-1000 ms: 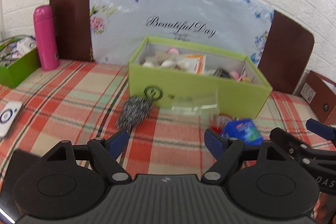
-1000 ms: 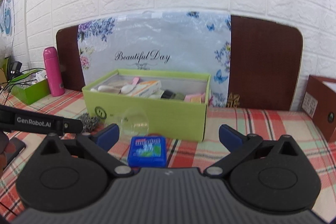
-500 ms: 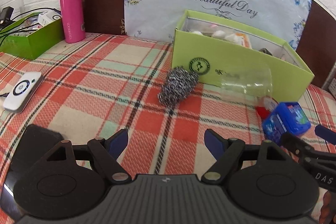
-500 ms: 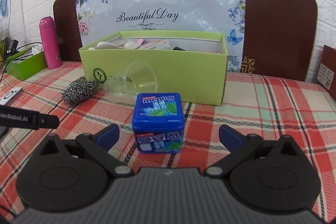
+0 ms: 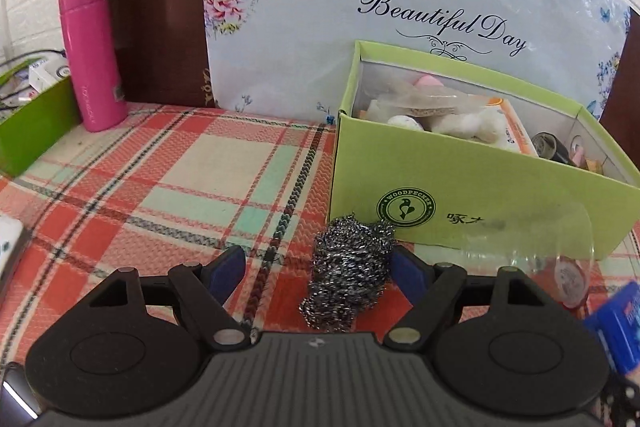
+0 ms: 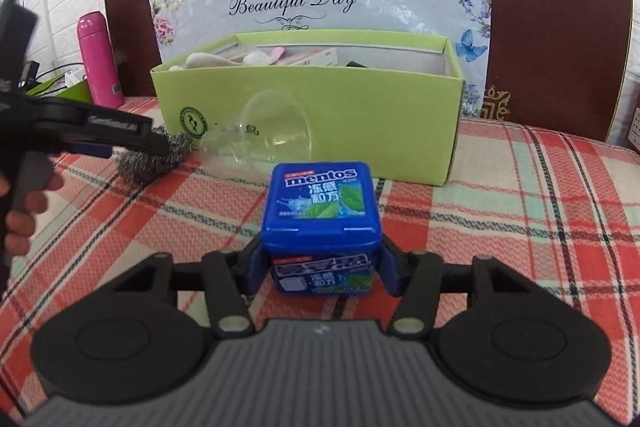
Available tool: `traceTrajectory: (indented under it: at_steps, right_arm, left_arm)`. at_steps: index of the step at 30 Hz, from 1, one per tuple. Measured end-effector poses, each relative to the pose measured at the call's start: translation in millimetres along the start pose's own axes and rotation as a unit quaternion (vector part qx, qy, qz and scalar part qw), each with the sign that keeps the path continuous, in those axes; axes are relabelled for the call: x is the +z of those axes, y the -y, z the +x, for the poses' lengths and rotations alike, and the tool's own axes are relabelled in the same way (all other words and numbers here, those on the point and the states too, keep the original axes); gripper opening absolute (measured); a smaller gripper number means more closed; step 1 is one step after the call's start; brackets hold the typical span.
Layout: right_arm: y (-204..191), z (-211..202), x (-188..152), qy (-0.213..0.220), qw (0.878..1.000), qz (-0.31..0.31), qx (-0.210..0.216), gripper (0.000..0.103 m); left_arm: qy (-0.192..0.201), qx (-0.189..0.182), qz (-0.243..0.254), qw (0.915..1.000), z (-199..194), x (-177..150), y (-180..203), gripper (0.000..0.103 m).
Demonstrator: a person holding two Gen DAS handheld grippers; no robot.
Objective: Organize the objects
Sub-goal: 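Grasp the steel scrubber with the left gripper while right grasps mentos tub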
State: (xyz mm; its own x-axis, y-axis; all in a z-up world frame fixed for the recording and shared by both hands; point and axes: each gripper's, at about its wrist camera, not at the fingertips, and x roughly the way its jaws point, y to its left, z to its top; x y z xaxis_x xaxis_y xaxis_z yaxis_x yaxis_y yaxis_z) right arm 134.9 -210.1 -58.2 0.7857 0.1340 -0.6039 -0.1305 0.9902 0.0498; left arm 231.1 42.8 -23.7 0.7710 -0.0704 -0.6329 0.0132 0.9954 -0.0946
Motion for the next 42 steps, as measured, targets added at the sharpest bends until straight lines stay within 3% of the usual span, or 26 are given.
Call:
traceTrajectory:
  at_steps: [1, 3, 4, 7, 16, 17, 20, 23, 28, 36, 37, 38, 39, 42]
  right_arm:
    - [0.7, -3.1, -1.1, -0.002, 1.000, -0.002, 0.001, 0.054]
    - [2.8, -10.7, -4.7, -0.007, 1.000, -0.003, 0.005, 0.054]
    - [3.7, -14.5, -6.9, -0.009, 1.000, -0.003, 0.006, 0.054]
    - [5.4, -26.6, -15.2, -0.013, 1.000, -0.002, 0.008, 0.054]
    - [14.9, -69.2, -43.0, -0.020, 1.000, -0.012, 0.004, 0.054]
    - [16.5, -72.6, -45.6, -0.021, 1.000, -0.011, 0.002, 0.055]
    - [18.1, -76.2, -49.3, -0.019, 1.000, -0.007, 0.000, 0.054]
    - [15.8, -76.9, -49.4, -0.016, 1.000, -0.008, -0.005, 0.060]
    - [13.6, -75.6, -51.5, -0.015, 1.000, -0.008, -0.004, 0.065]
    - [13.1, -70.9, -52.3, -0.022, 1.000, -0.001, -0.010, 0.064]
    - [13.3, -69.8, -52.0, -0.022, 1.000, 0.000, -0.011, 0.064]
    - [13.4, -68.3, -51.7, -0.024, 1.000, 0.001, -0.011, 0.056]
    - [13.6, -66.6, -51.5, -0.027, 1.000, 0.001, -0.011, 0.054]
    - [13.7, -65.6, -49.0, -0.029, 1.000, 0.003, -0.008, 0.054]
  left_arm:
    - [-0.001, -0.010, -0.007, 0.9999, 0.7, -0.4, -1.6, 0.078]
    - [-0.006, -0.040, -0.014, 0.9991, -0.3, -2.5, -2.5, 0.047]
    - [-0.011, -0.057, -0.016, 0.9982, -1.6, -3.9, -2.1, 0.041]
    - [-0.011, -0.057, 0.005, 0.9983, -14.3, -12.6, 5.3, 0.039]
    - [-0.045, -0.129, 0.027, 0.9903, -80.3, -65.8, 31.8, 0.042]
    - [-0.044, -0.133, 0.028, 0.9898, -85.9, -72.0, 36.4, 0.046]
    - [-0.043, -0.116, 0.034, 0.9918, -93.1, -83.7, 47.7, 0.069]
    - [-0.040, -0.097, 0.044, 0.9935, -95.9, -85.4, 48.3, 0.070]
    - [-0.033, -0.102, 0.019, 0.9940, -95.8, -78.7, 43.2, 0.069]
    - [-0.051, -0.113, 0.031, 0.9918, -80.6, -81.5, 49.0, 0.062]
    - [-0.052, -0.115, 0.030, 0.9915, -78.7, -82.2, 48.1, 0.060]
    - [-0.056, -0.120, 0.029, 0.9907, -76.5, -82.5, 47.3, 0.047]
    - [-0.062, -0.125, 0.030, 0.9897, -74.7, -82.6, 47.1, 0.041]
    - [-0.057, -0.134, 0.034, 0.9888, -78.4, -80.8, 47.0, 0.038]
